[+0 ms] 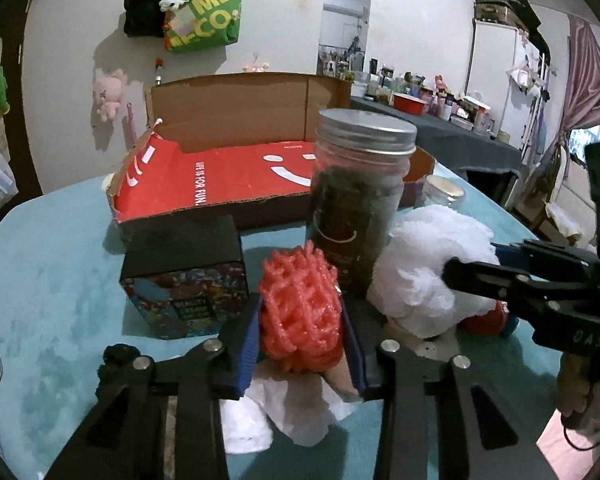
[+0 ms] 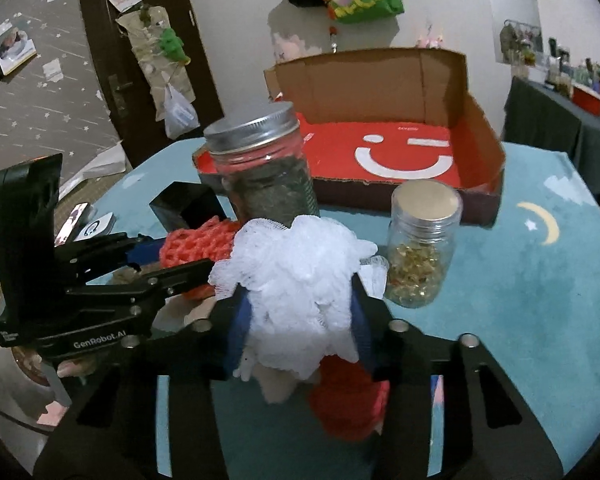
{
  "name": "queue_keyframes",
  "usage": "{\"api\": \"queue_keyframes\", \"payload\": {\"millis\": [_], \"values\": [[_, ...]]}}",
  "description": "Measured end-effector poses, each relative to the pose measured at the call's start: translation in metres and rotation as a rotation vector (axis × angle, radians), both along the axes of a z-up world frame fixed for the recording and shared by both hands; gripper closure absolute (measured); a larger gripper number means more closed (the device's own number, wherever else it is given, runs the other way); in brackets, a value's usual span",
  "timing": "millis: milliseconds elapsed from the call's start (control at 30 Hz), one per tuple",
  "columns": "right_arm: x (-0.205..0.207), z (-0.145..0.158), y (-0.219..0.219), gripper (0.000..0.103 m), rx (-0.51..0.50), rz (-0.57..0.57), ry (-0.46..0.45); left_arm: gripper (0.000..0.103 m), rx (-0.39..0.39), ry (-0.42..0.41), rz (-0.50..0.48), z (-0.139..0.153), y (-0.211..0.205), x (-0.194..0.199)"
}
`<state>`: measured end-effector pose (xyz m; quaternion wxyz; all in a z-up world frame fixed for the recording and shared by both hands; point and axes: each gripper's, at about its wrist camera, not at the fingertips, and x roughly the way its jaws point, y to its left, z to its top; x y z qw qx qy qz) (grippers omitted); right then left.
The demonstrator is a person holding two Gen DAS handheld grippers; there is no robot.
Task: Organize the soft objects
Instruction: 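Grasp the red mesh puff with the left tool while the right tool grasps the white puff, then carry both puffs into the red cardboard box and open both tools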
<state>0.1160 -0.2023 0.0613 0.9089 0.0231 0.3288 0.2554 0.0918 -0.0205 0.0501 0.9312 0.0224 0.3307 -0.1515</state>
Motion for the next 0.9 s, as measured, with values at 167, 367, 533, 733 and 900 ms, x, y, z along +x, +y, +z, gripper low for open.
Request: {"api": "queue_keyframes", "payload": {"millis": [167, 367, 533, 733, 900], "values": [[-0.021, 0.01, 0.001, 0.074, -0.006, -0.048, -0.061, 0.065, -0.013, -0.027, 0.003, 0.013, 0.006, -0.009], [-0.039, 0.03, -0.005, 0.074, 0.019, -0.077, -0.105, 0.065, -0.02, -0.075, -0.011, 0.037, 0.013, -0.026], [-0.052, 0.052, -0.012, 0.074, 0.022, -0.094, -0.156, 0.065, -0.006, -0.127, -0.017, 0.064, 0.021, -0.031], [-0.046, 0.086, -0.021, 0.074, 0.025, -0.088, -0.222, 0.065, 0.041, -0.204, -0.048, 0.102, 0.027, -0.007], [-0.011, 0.122, -0.02, 0.074, -0.019, -0.057, -0.284, 0.065, 0.1, -0.201, -0.091, 0.126, 0.022, 0.038]]}}
